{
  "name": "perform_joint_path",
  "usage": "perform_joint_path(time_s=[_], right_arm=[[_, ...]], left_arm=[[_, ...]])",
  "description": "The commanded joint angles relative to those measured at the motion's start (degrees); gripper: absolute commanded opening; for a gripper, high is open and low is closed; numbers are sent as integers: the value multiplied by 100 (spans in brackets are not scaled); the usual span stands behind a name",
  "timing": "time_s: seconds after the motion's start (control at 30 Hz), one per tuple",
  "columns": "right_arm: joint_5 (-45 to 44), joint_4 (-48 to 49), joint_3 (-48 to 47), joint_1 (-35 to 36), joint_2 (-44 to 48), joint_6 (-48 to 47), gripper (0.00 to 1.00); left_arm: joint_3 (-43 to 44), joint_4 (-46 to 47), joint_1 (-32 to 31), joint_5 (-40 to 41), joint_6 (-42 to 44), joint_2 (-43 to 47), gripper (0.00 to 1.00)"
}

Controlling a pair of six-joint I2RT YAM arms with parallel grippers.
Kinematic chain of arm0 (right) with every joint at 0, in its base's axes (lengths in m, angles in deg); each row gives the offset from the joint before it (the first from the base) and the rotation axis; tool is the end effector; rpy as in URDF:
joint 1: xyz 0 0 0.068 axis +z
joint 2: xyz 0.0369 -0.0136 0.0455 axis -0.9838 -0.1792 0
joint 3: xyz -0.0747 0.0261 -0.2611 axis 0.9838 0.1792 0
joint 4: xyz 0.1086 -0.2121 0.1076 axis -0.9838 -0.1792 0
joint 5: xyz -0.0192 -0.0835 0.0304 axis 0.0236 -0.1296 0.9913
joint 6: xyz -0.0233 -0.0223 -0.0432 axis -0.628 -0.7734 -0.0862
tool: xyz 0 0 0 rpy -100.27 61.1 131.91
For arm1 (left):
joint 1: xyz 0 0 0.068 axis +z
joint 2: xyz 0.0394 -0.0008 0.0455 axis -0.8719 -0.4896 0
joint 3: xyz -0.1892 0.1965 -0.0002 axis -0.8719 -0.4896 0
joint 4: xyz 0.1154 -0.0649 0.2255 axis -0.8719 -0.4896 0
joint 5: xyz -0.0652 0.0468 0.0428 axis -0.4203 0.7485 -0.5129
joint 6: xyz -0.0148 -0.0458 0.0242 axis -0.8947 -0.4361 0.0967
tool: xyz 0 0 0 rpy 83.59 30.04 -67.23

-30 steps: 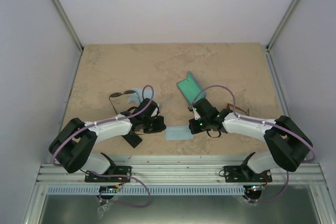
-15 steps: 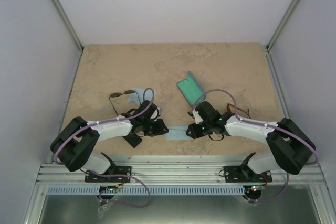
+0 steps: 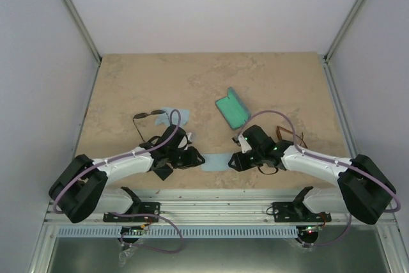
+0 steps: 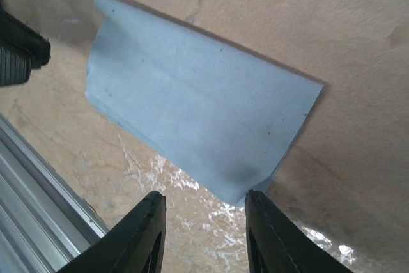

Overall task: Organize the sunglasses
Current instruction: Fold the glasses cleaning cloth at the center of the board, then adjust the sunglasses case at the center of the board.

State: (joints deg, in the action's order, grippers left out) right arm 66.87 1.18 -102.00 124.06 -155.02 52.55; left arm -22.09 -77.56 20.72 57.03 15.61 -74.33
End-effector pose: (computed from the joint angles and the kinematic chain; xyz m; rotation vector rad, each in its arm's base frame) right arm 0.1519 0.1639 0.1563 -0.4721 2.7499 0.8062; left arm 0.1612 -0.1556 0.1453 0.0808 2.7721 -1.1040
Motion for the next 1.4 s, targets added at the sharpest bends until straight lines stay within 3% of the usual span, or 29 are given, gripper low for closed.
perform_joint_path(time_s=[0.0,0.1,0.23,0.4,0.63,0.73,0.9,1.13,1.37], right_arm=[[-174,28,-315,-9,-235,76,33],[-142,205,-424,48,-579,132,25],[-29,461,-398,137,-882,245,20],[-98,395,-134,172,-965,450,19],[-969,-533,90,176,-539,646,22],[-1313,-720,-166,173,-263,647,25],[-1946,-455,-847,159,-330,538,38],[-2575,257,-2484,-102,-1967,144,66],[-2916,175,-4215,-548,-3773,-102,77]], left_arm=[[125,266,15,-211,-124,-58,26],[252,454,-46,-254,-142,-392,17],[359,526,-220,-134,-183,-820,13],[216,240,-271,258,-253,-1044,12],[70,-37,-266,378,-260,-829,12],[288,-80,-267,318,-222,-654,17],[740,-329,-266,821,-257,-431,34],[704,-430,-222,1685,-764,-272,37],[395,-45,-219,1580,-1087,-150,40]])
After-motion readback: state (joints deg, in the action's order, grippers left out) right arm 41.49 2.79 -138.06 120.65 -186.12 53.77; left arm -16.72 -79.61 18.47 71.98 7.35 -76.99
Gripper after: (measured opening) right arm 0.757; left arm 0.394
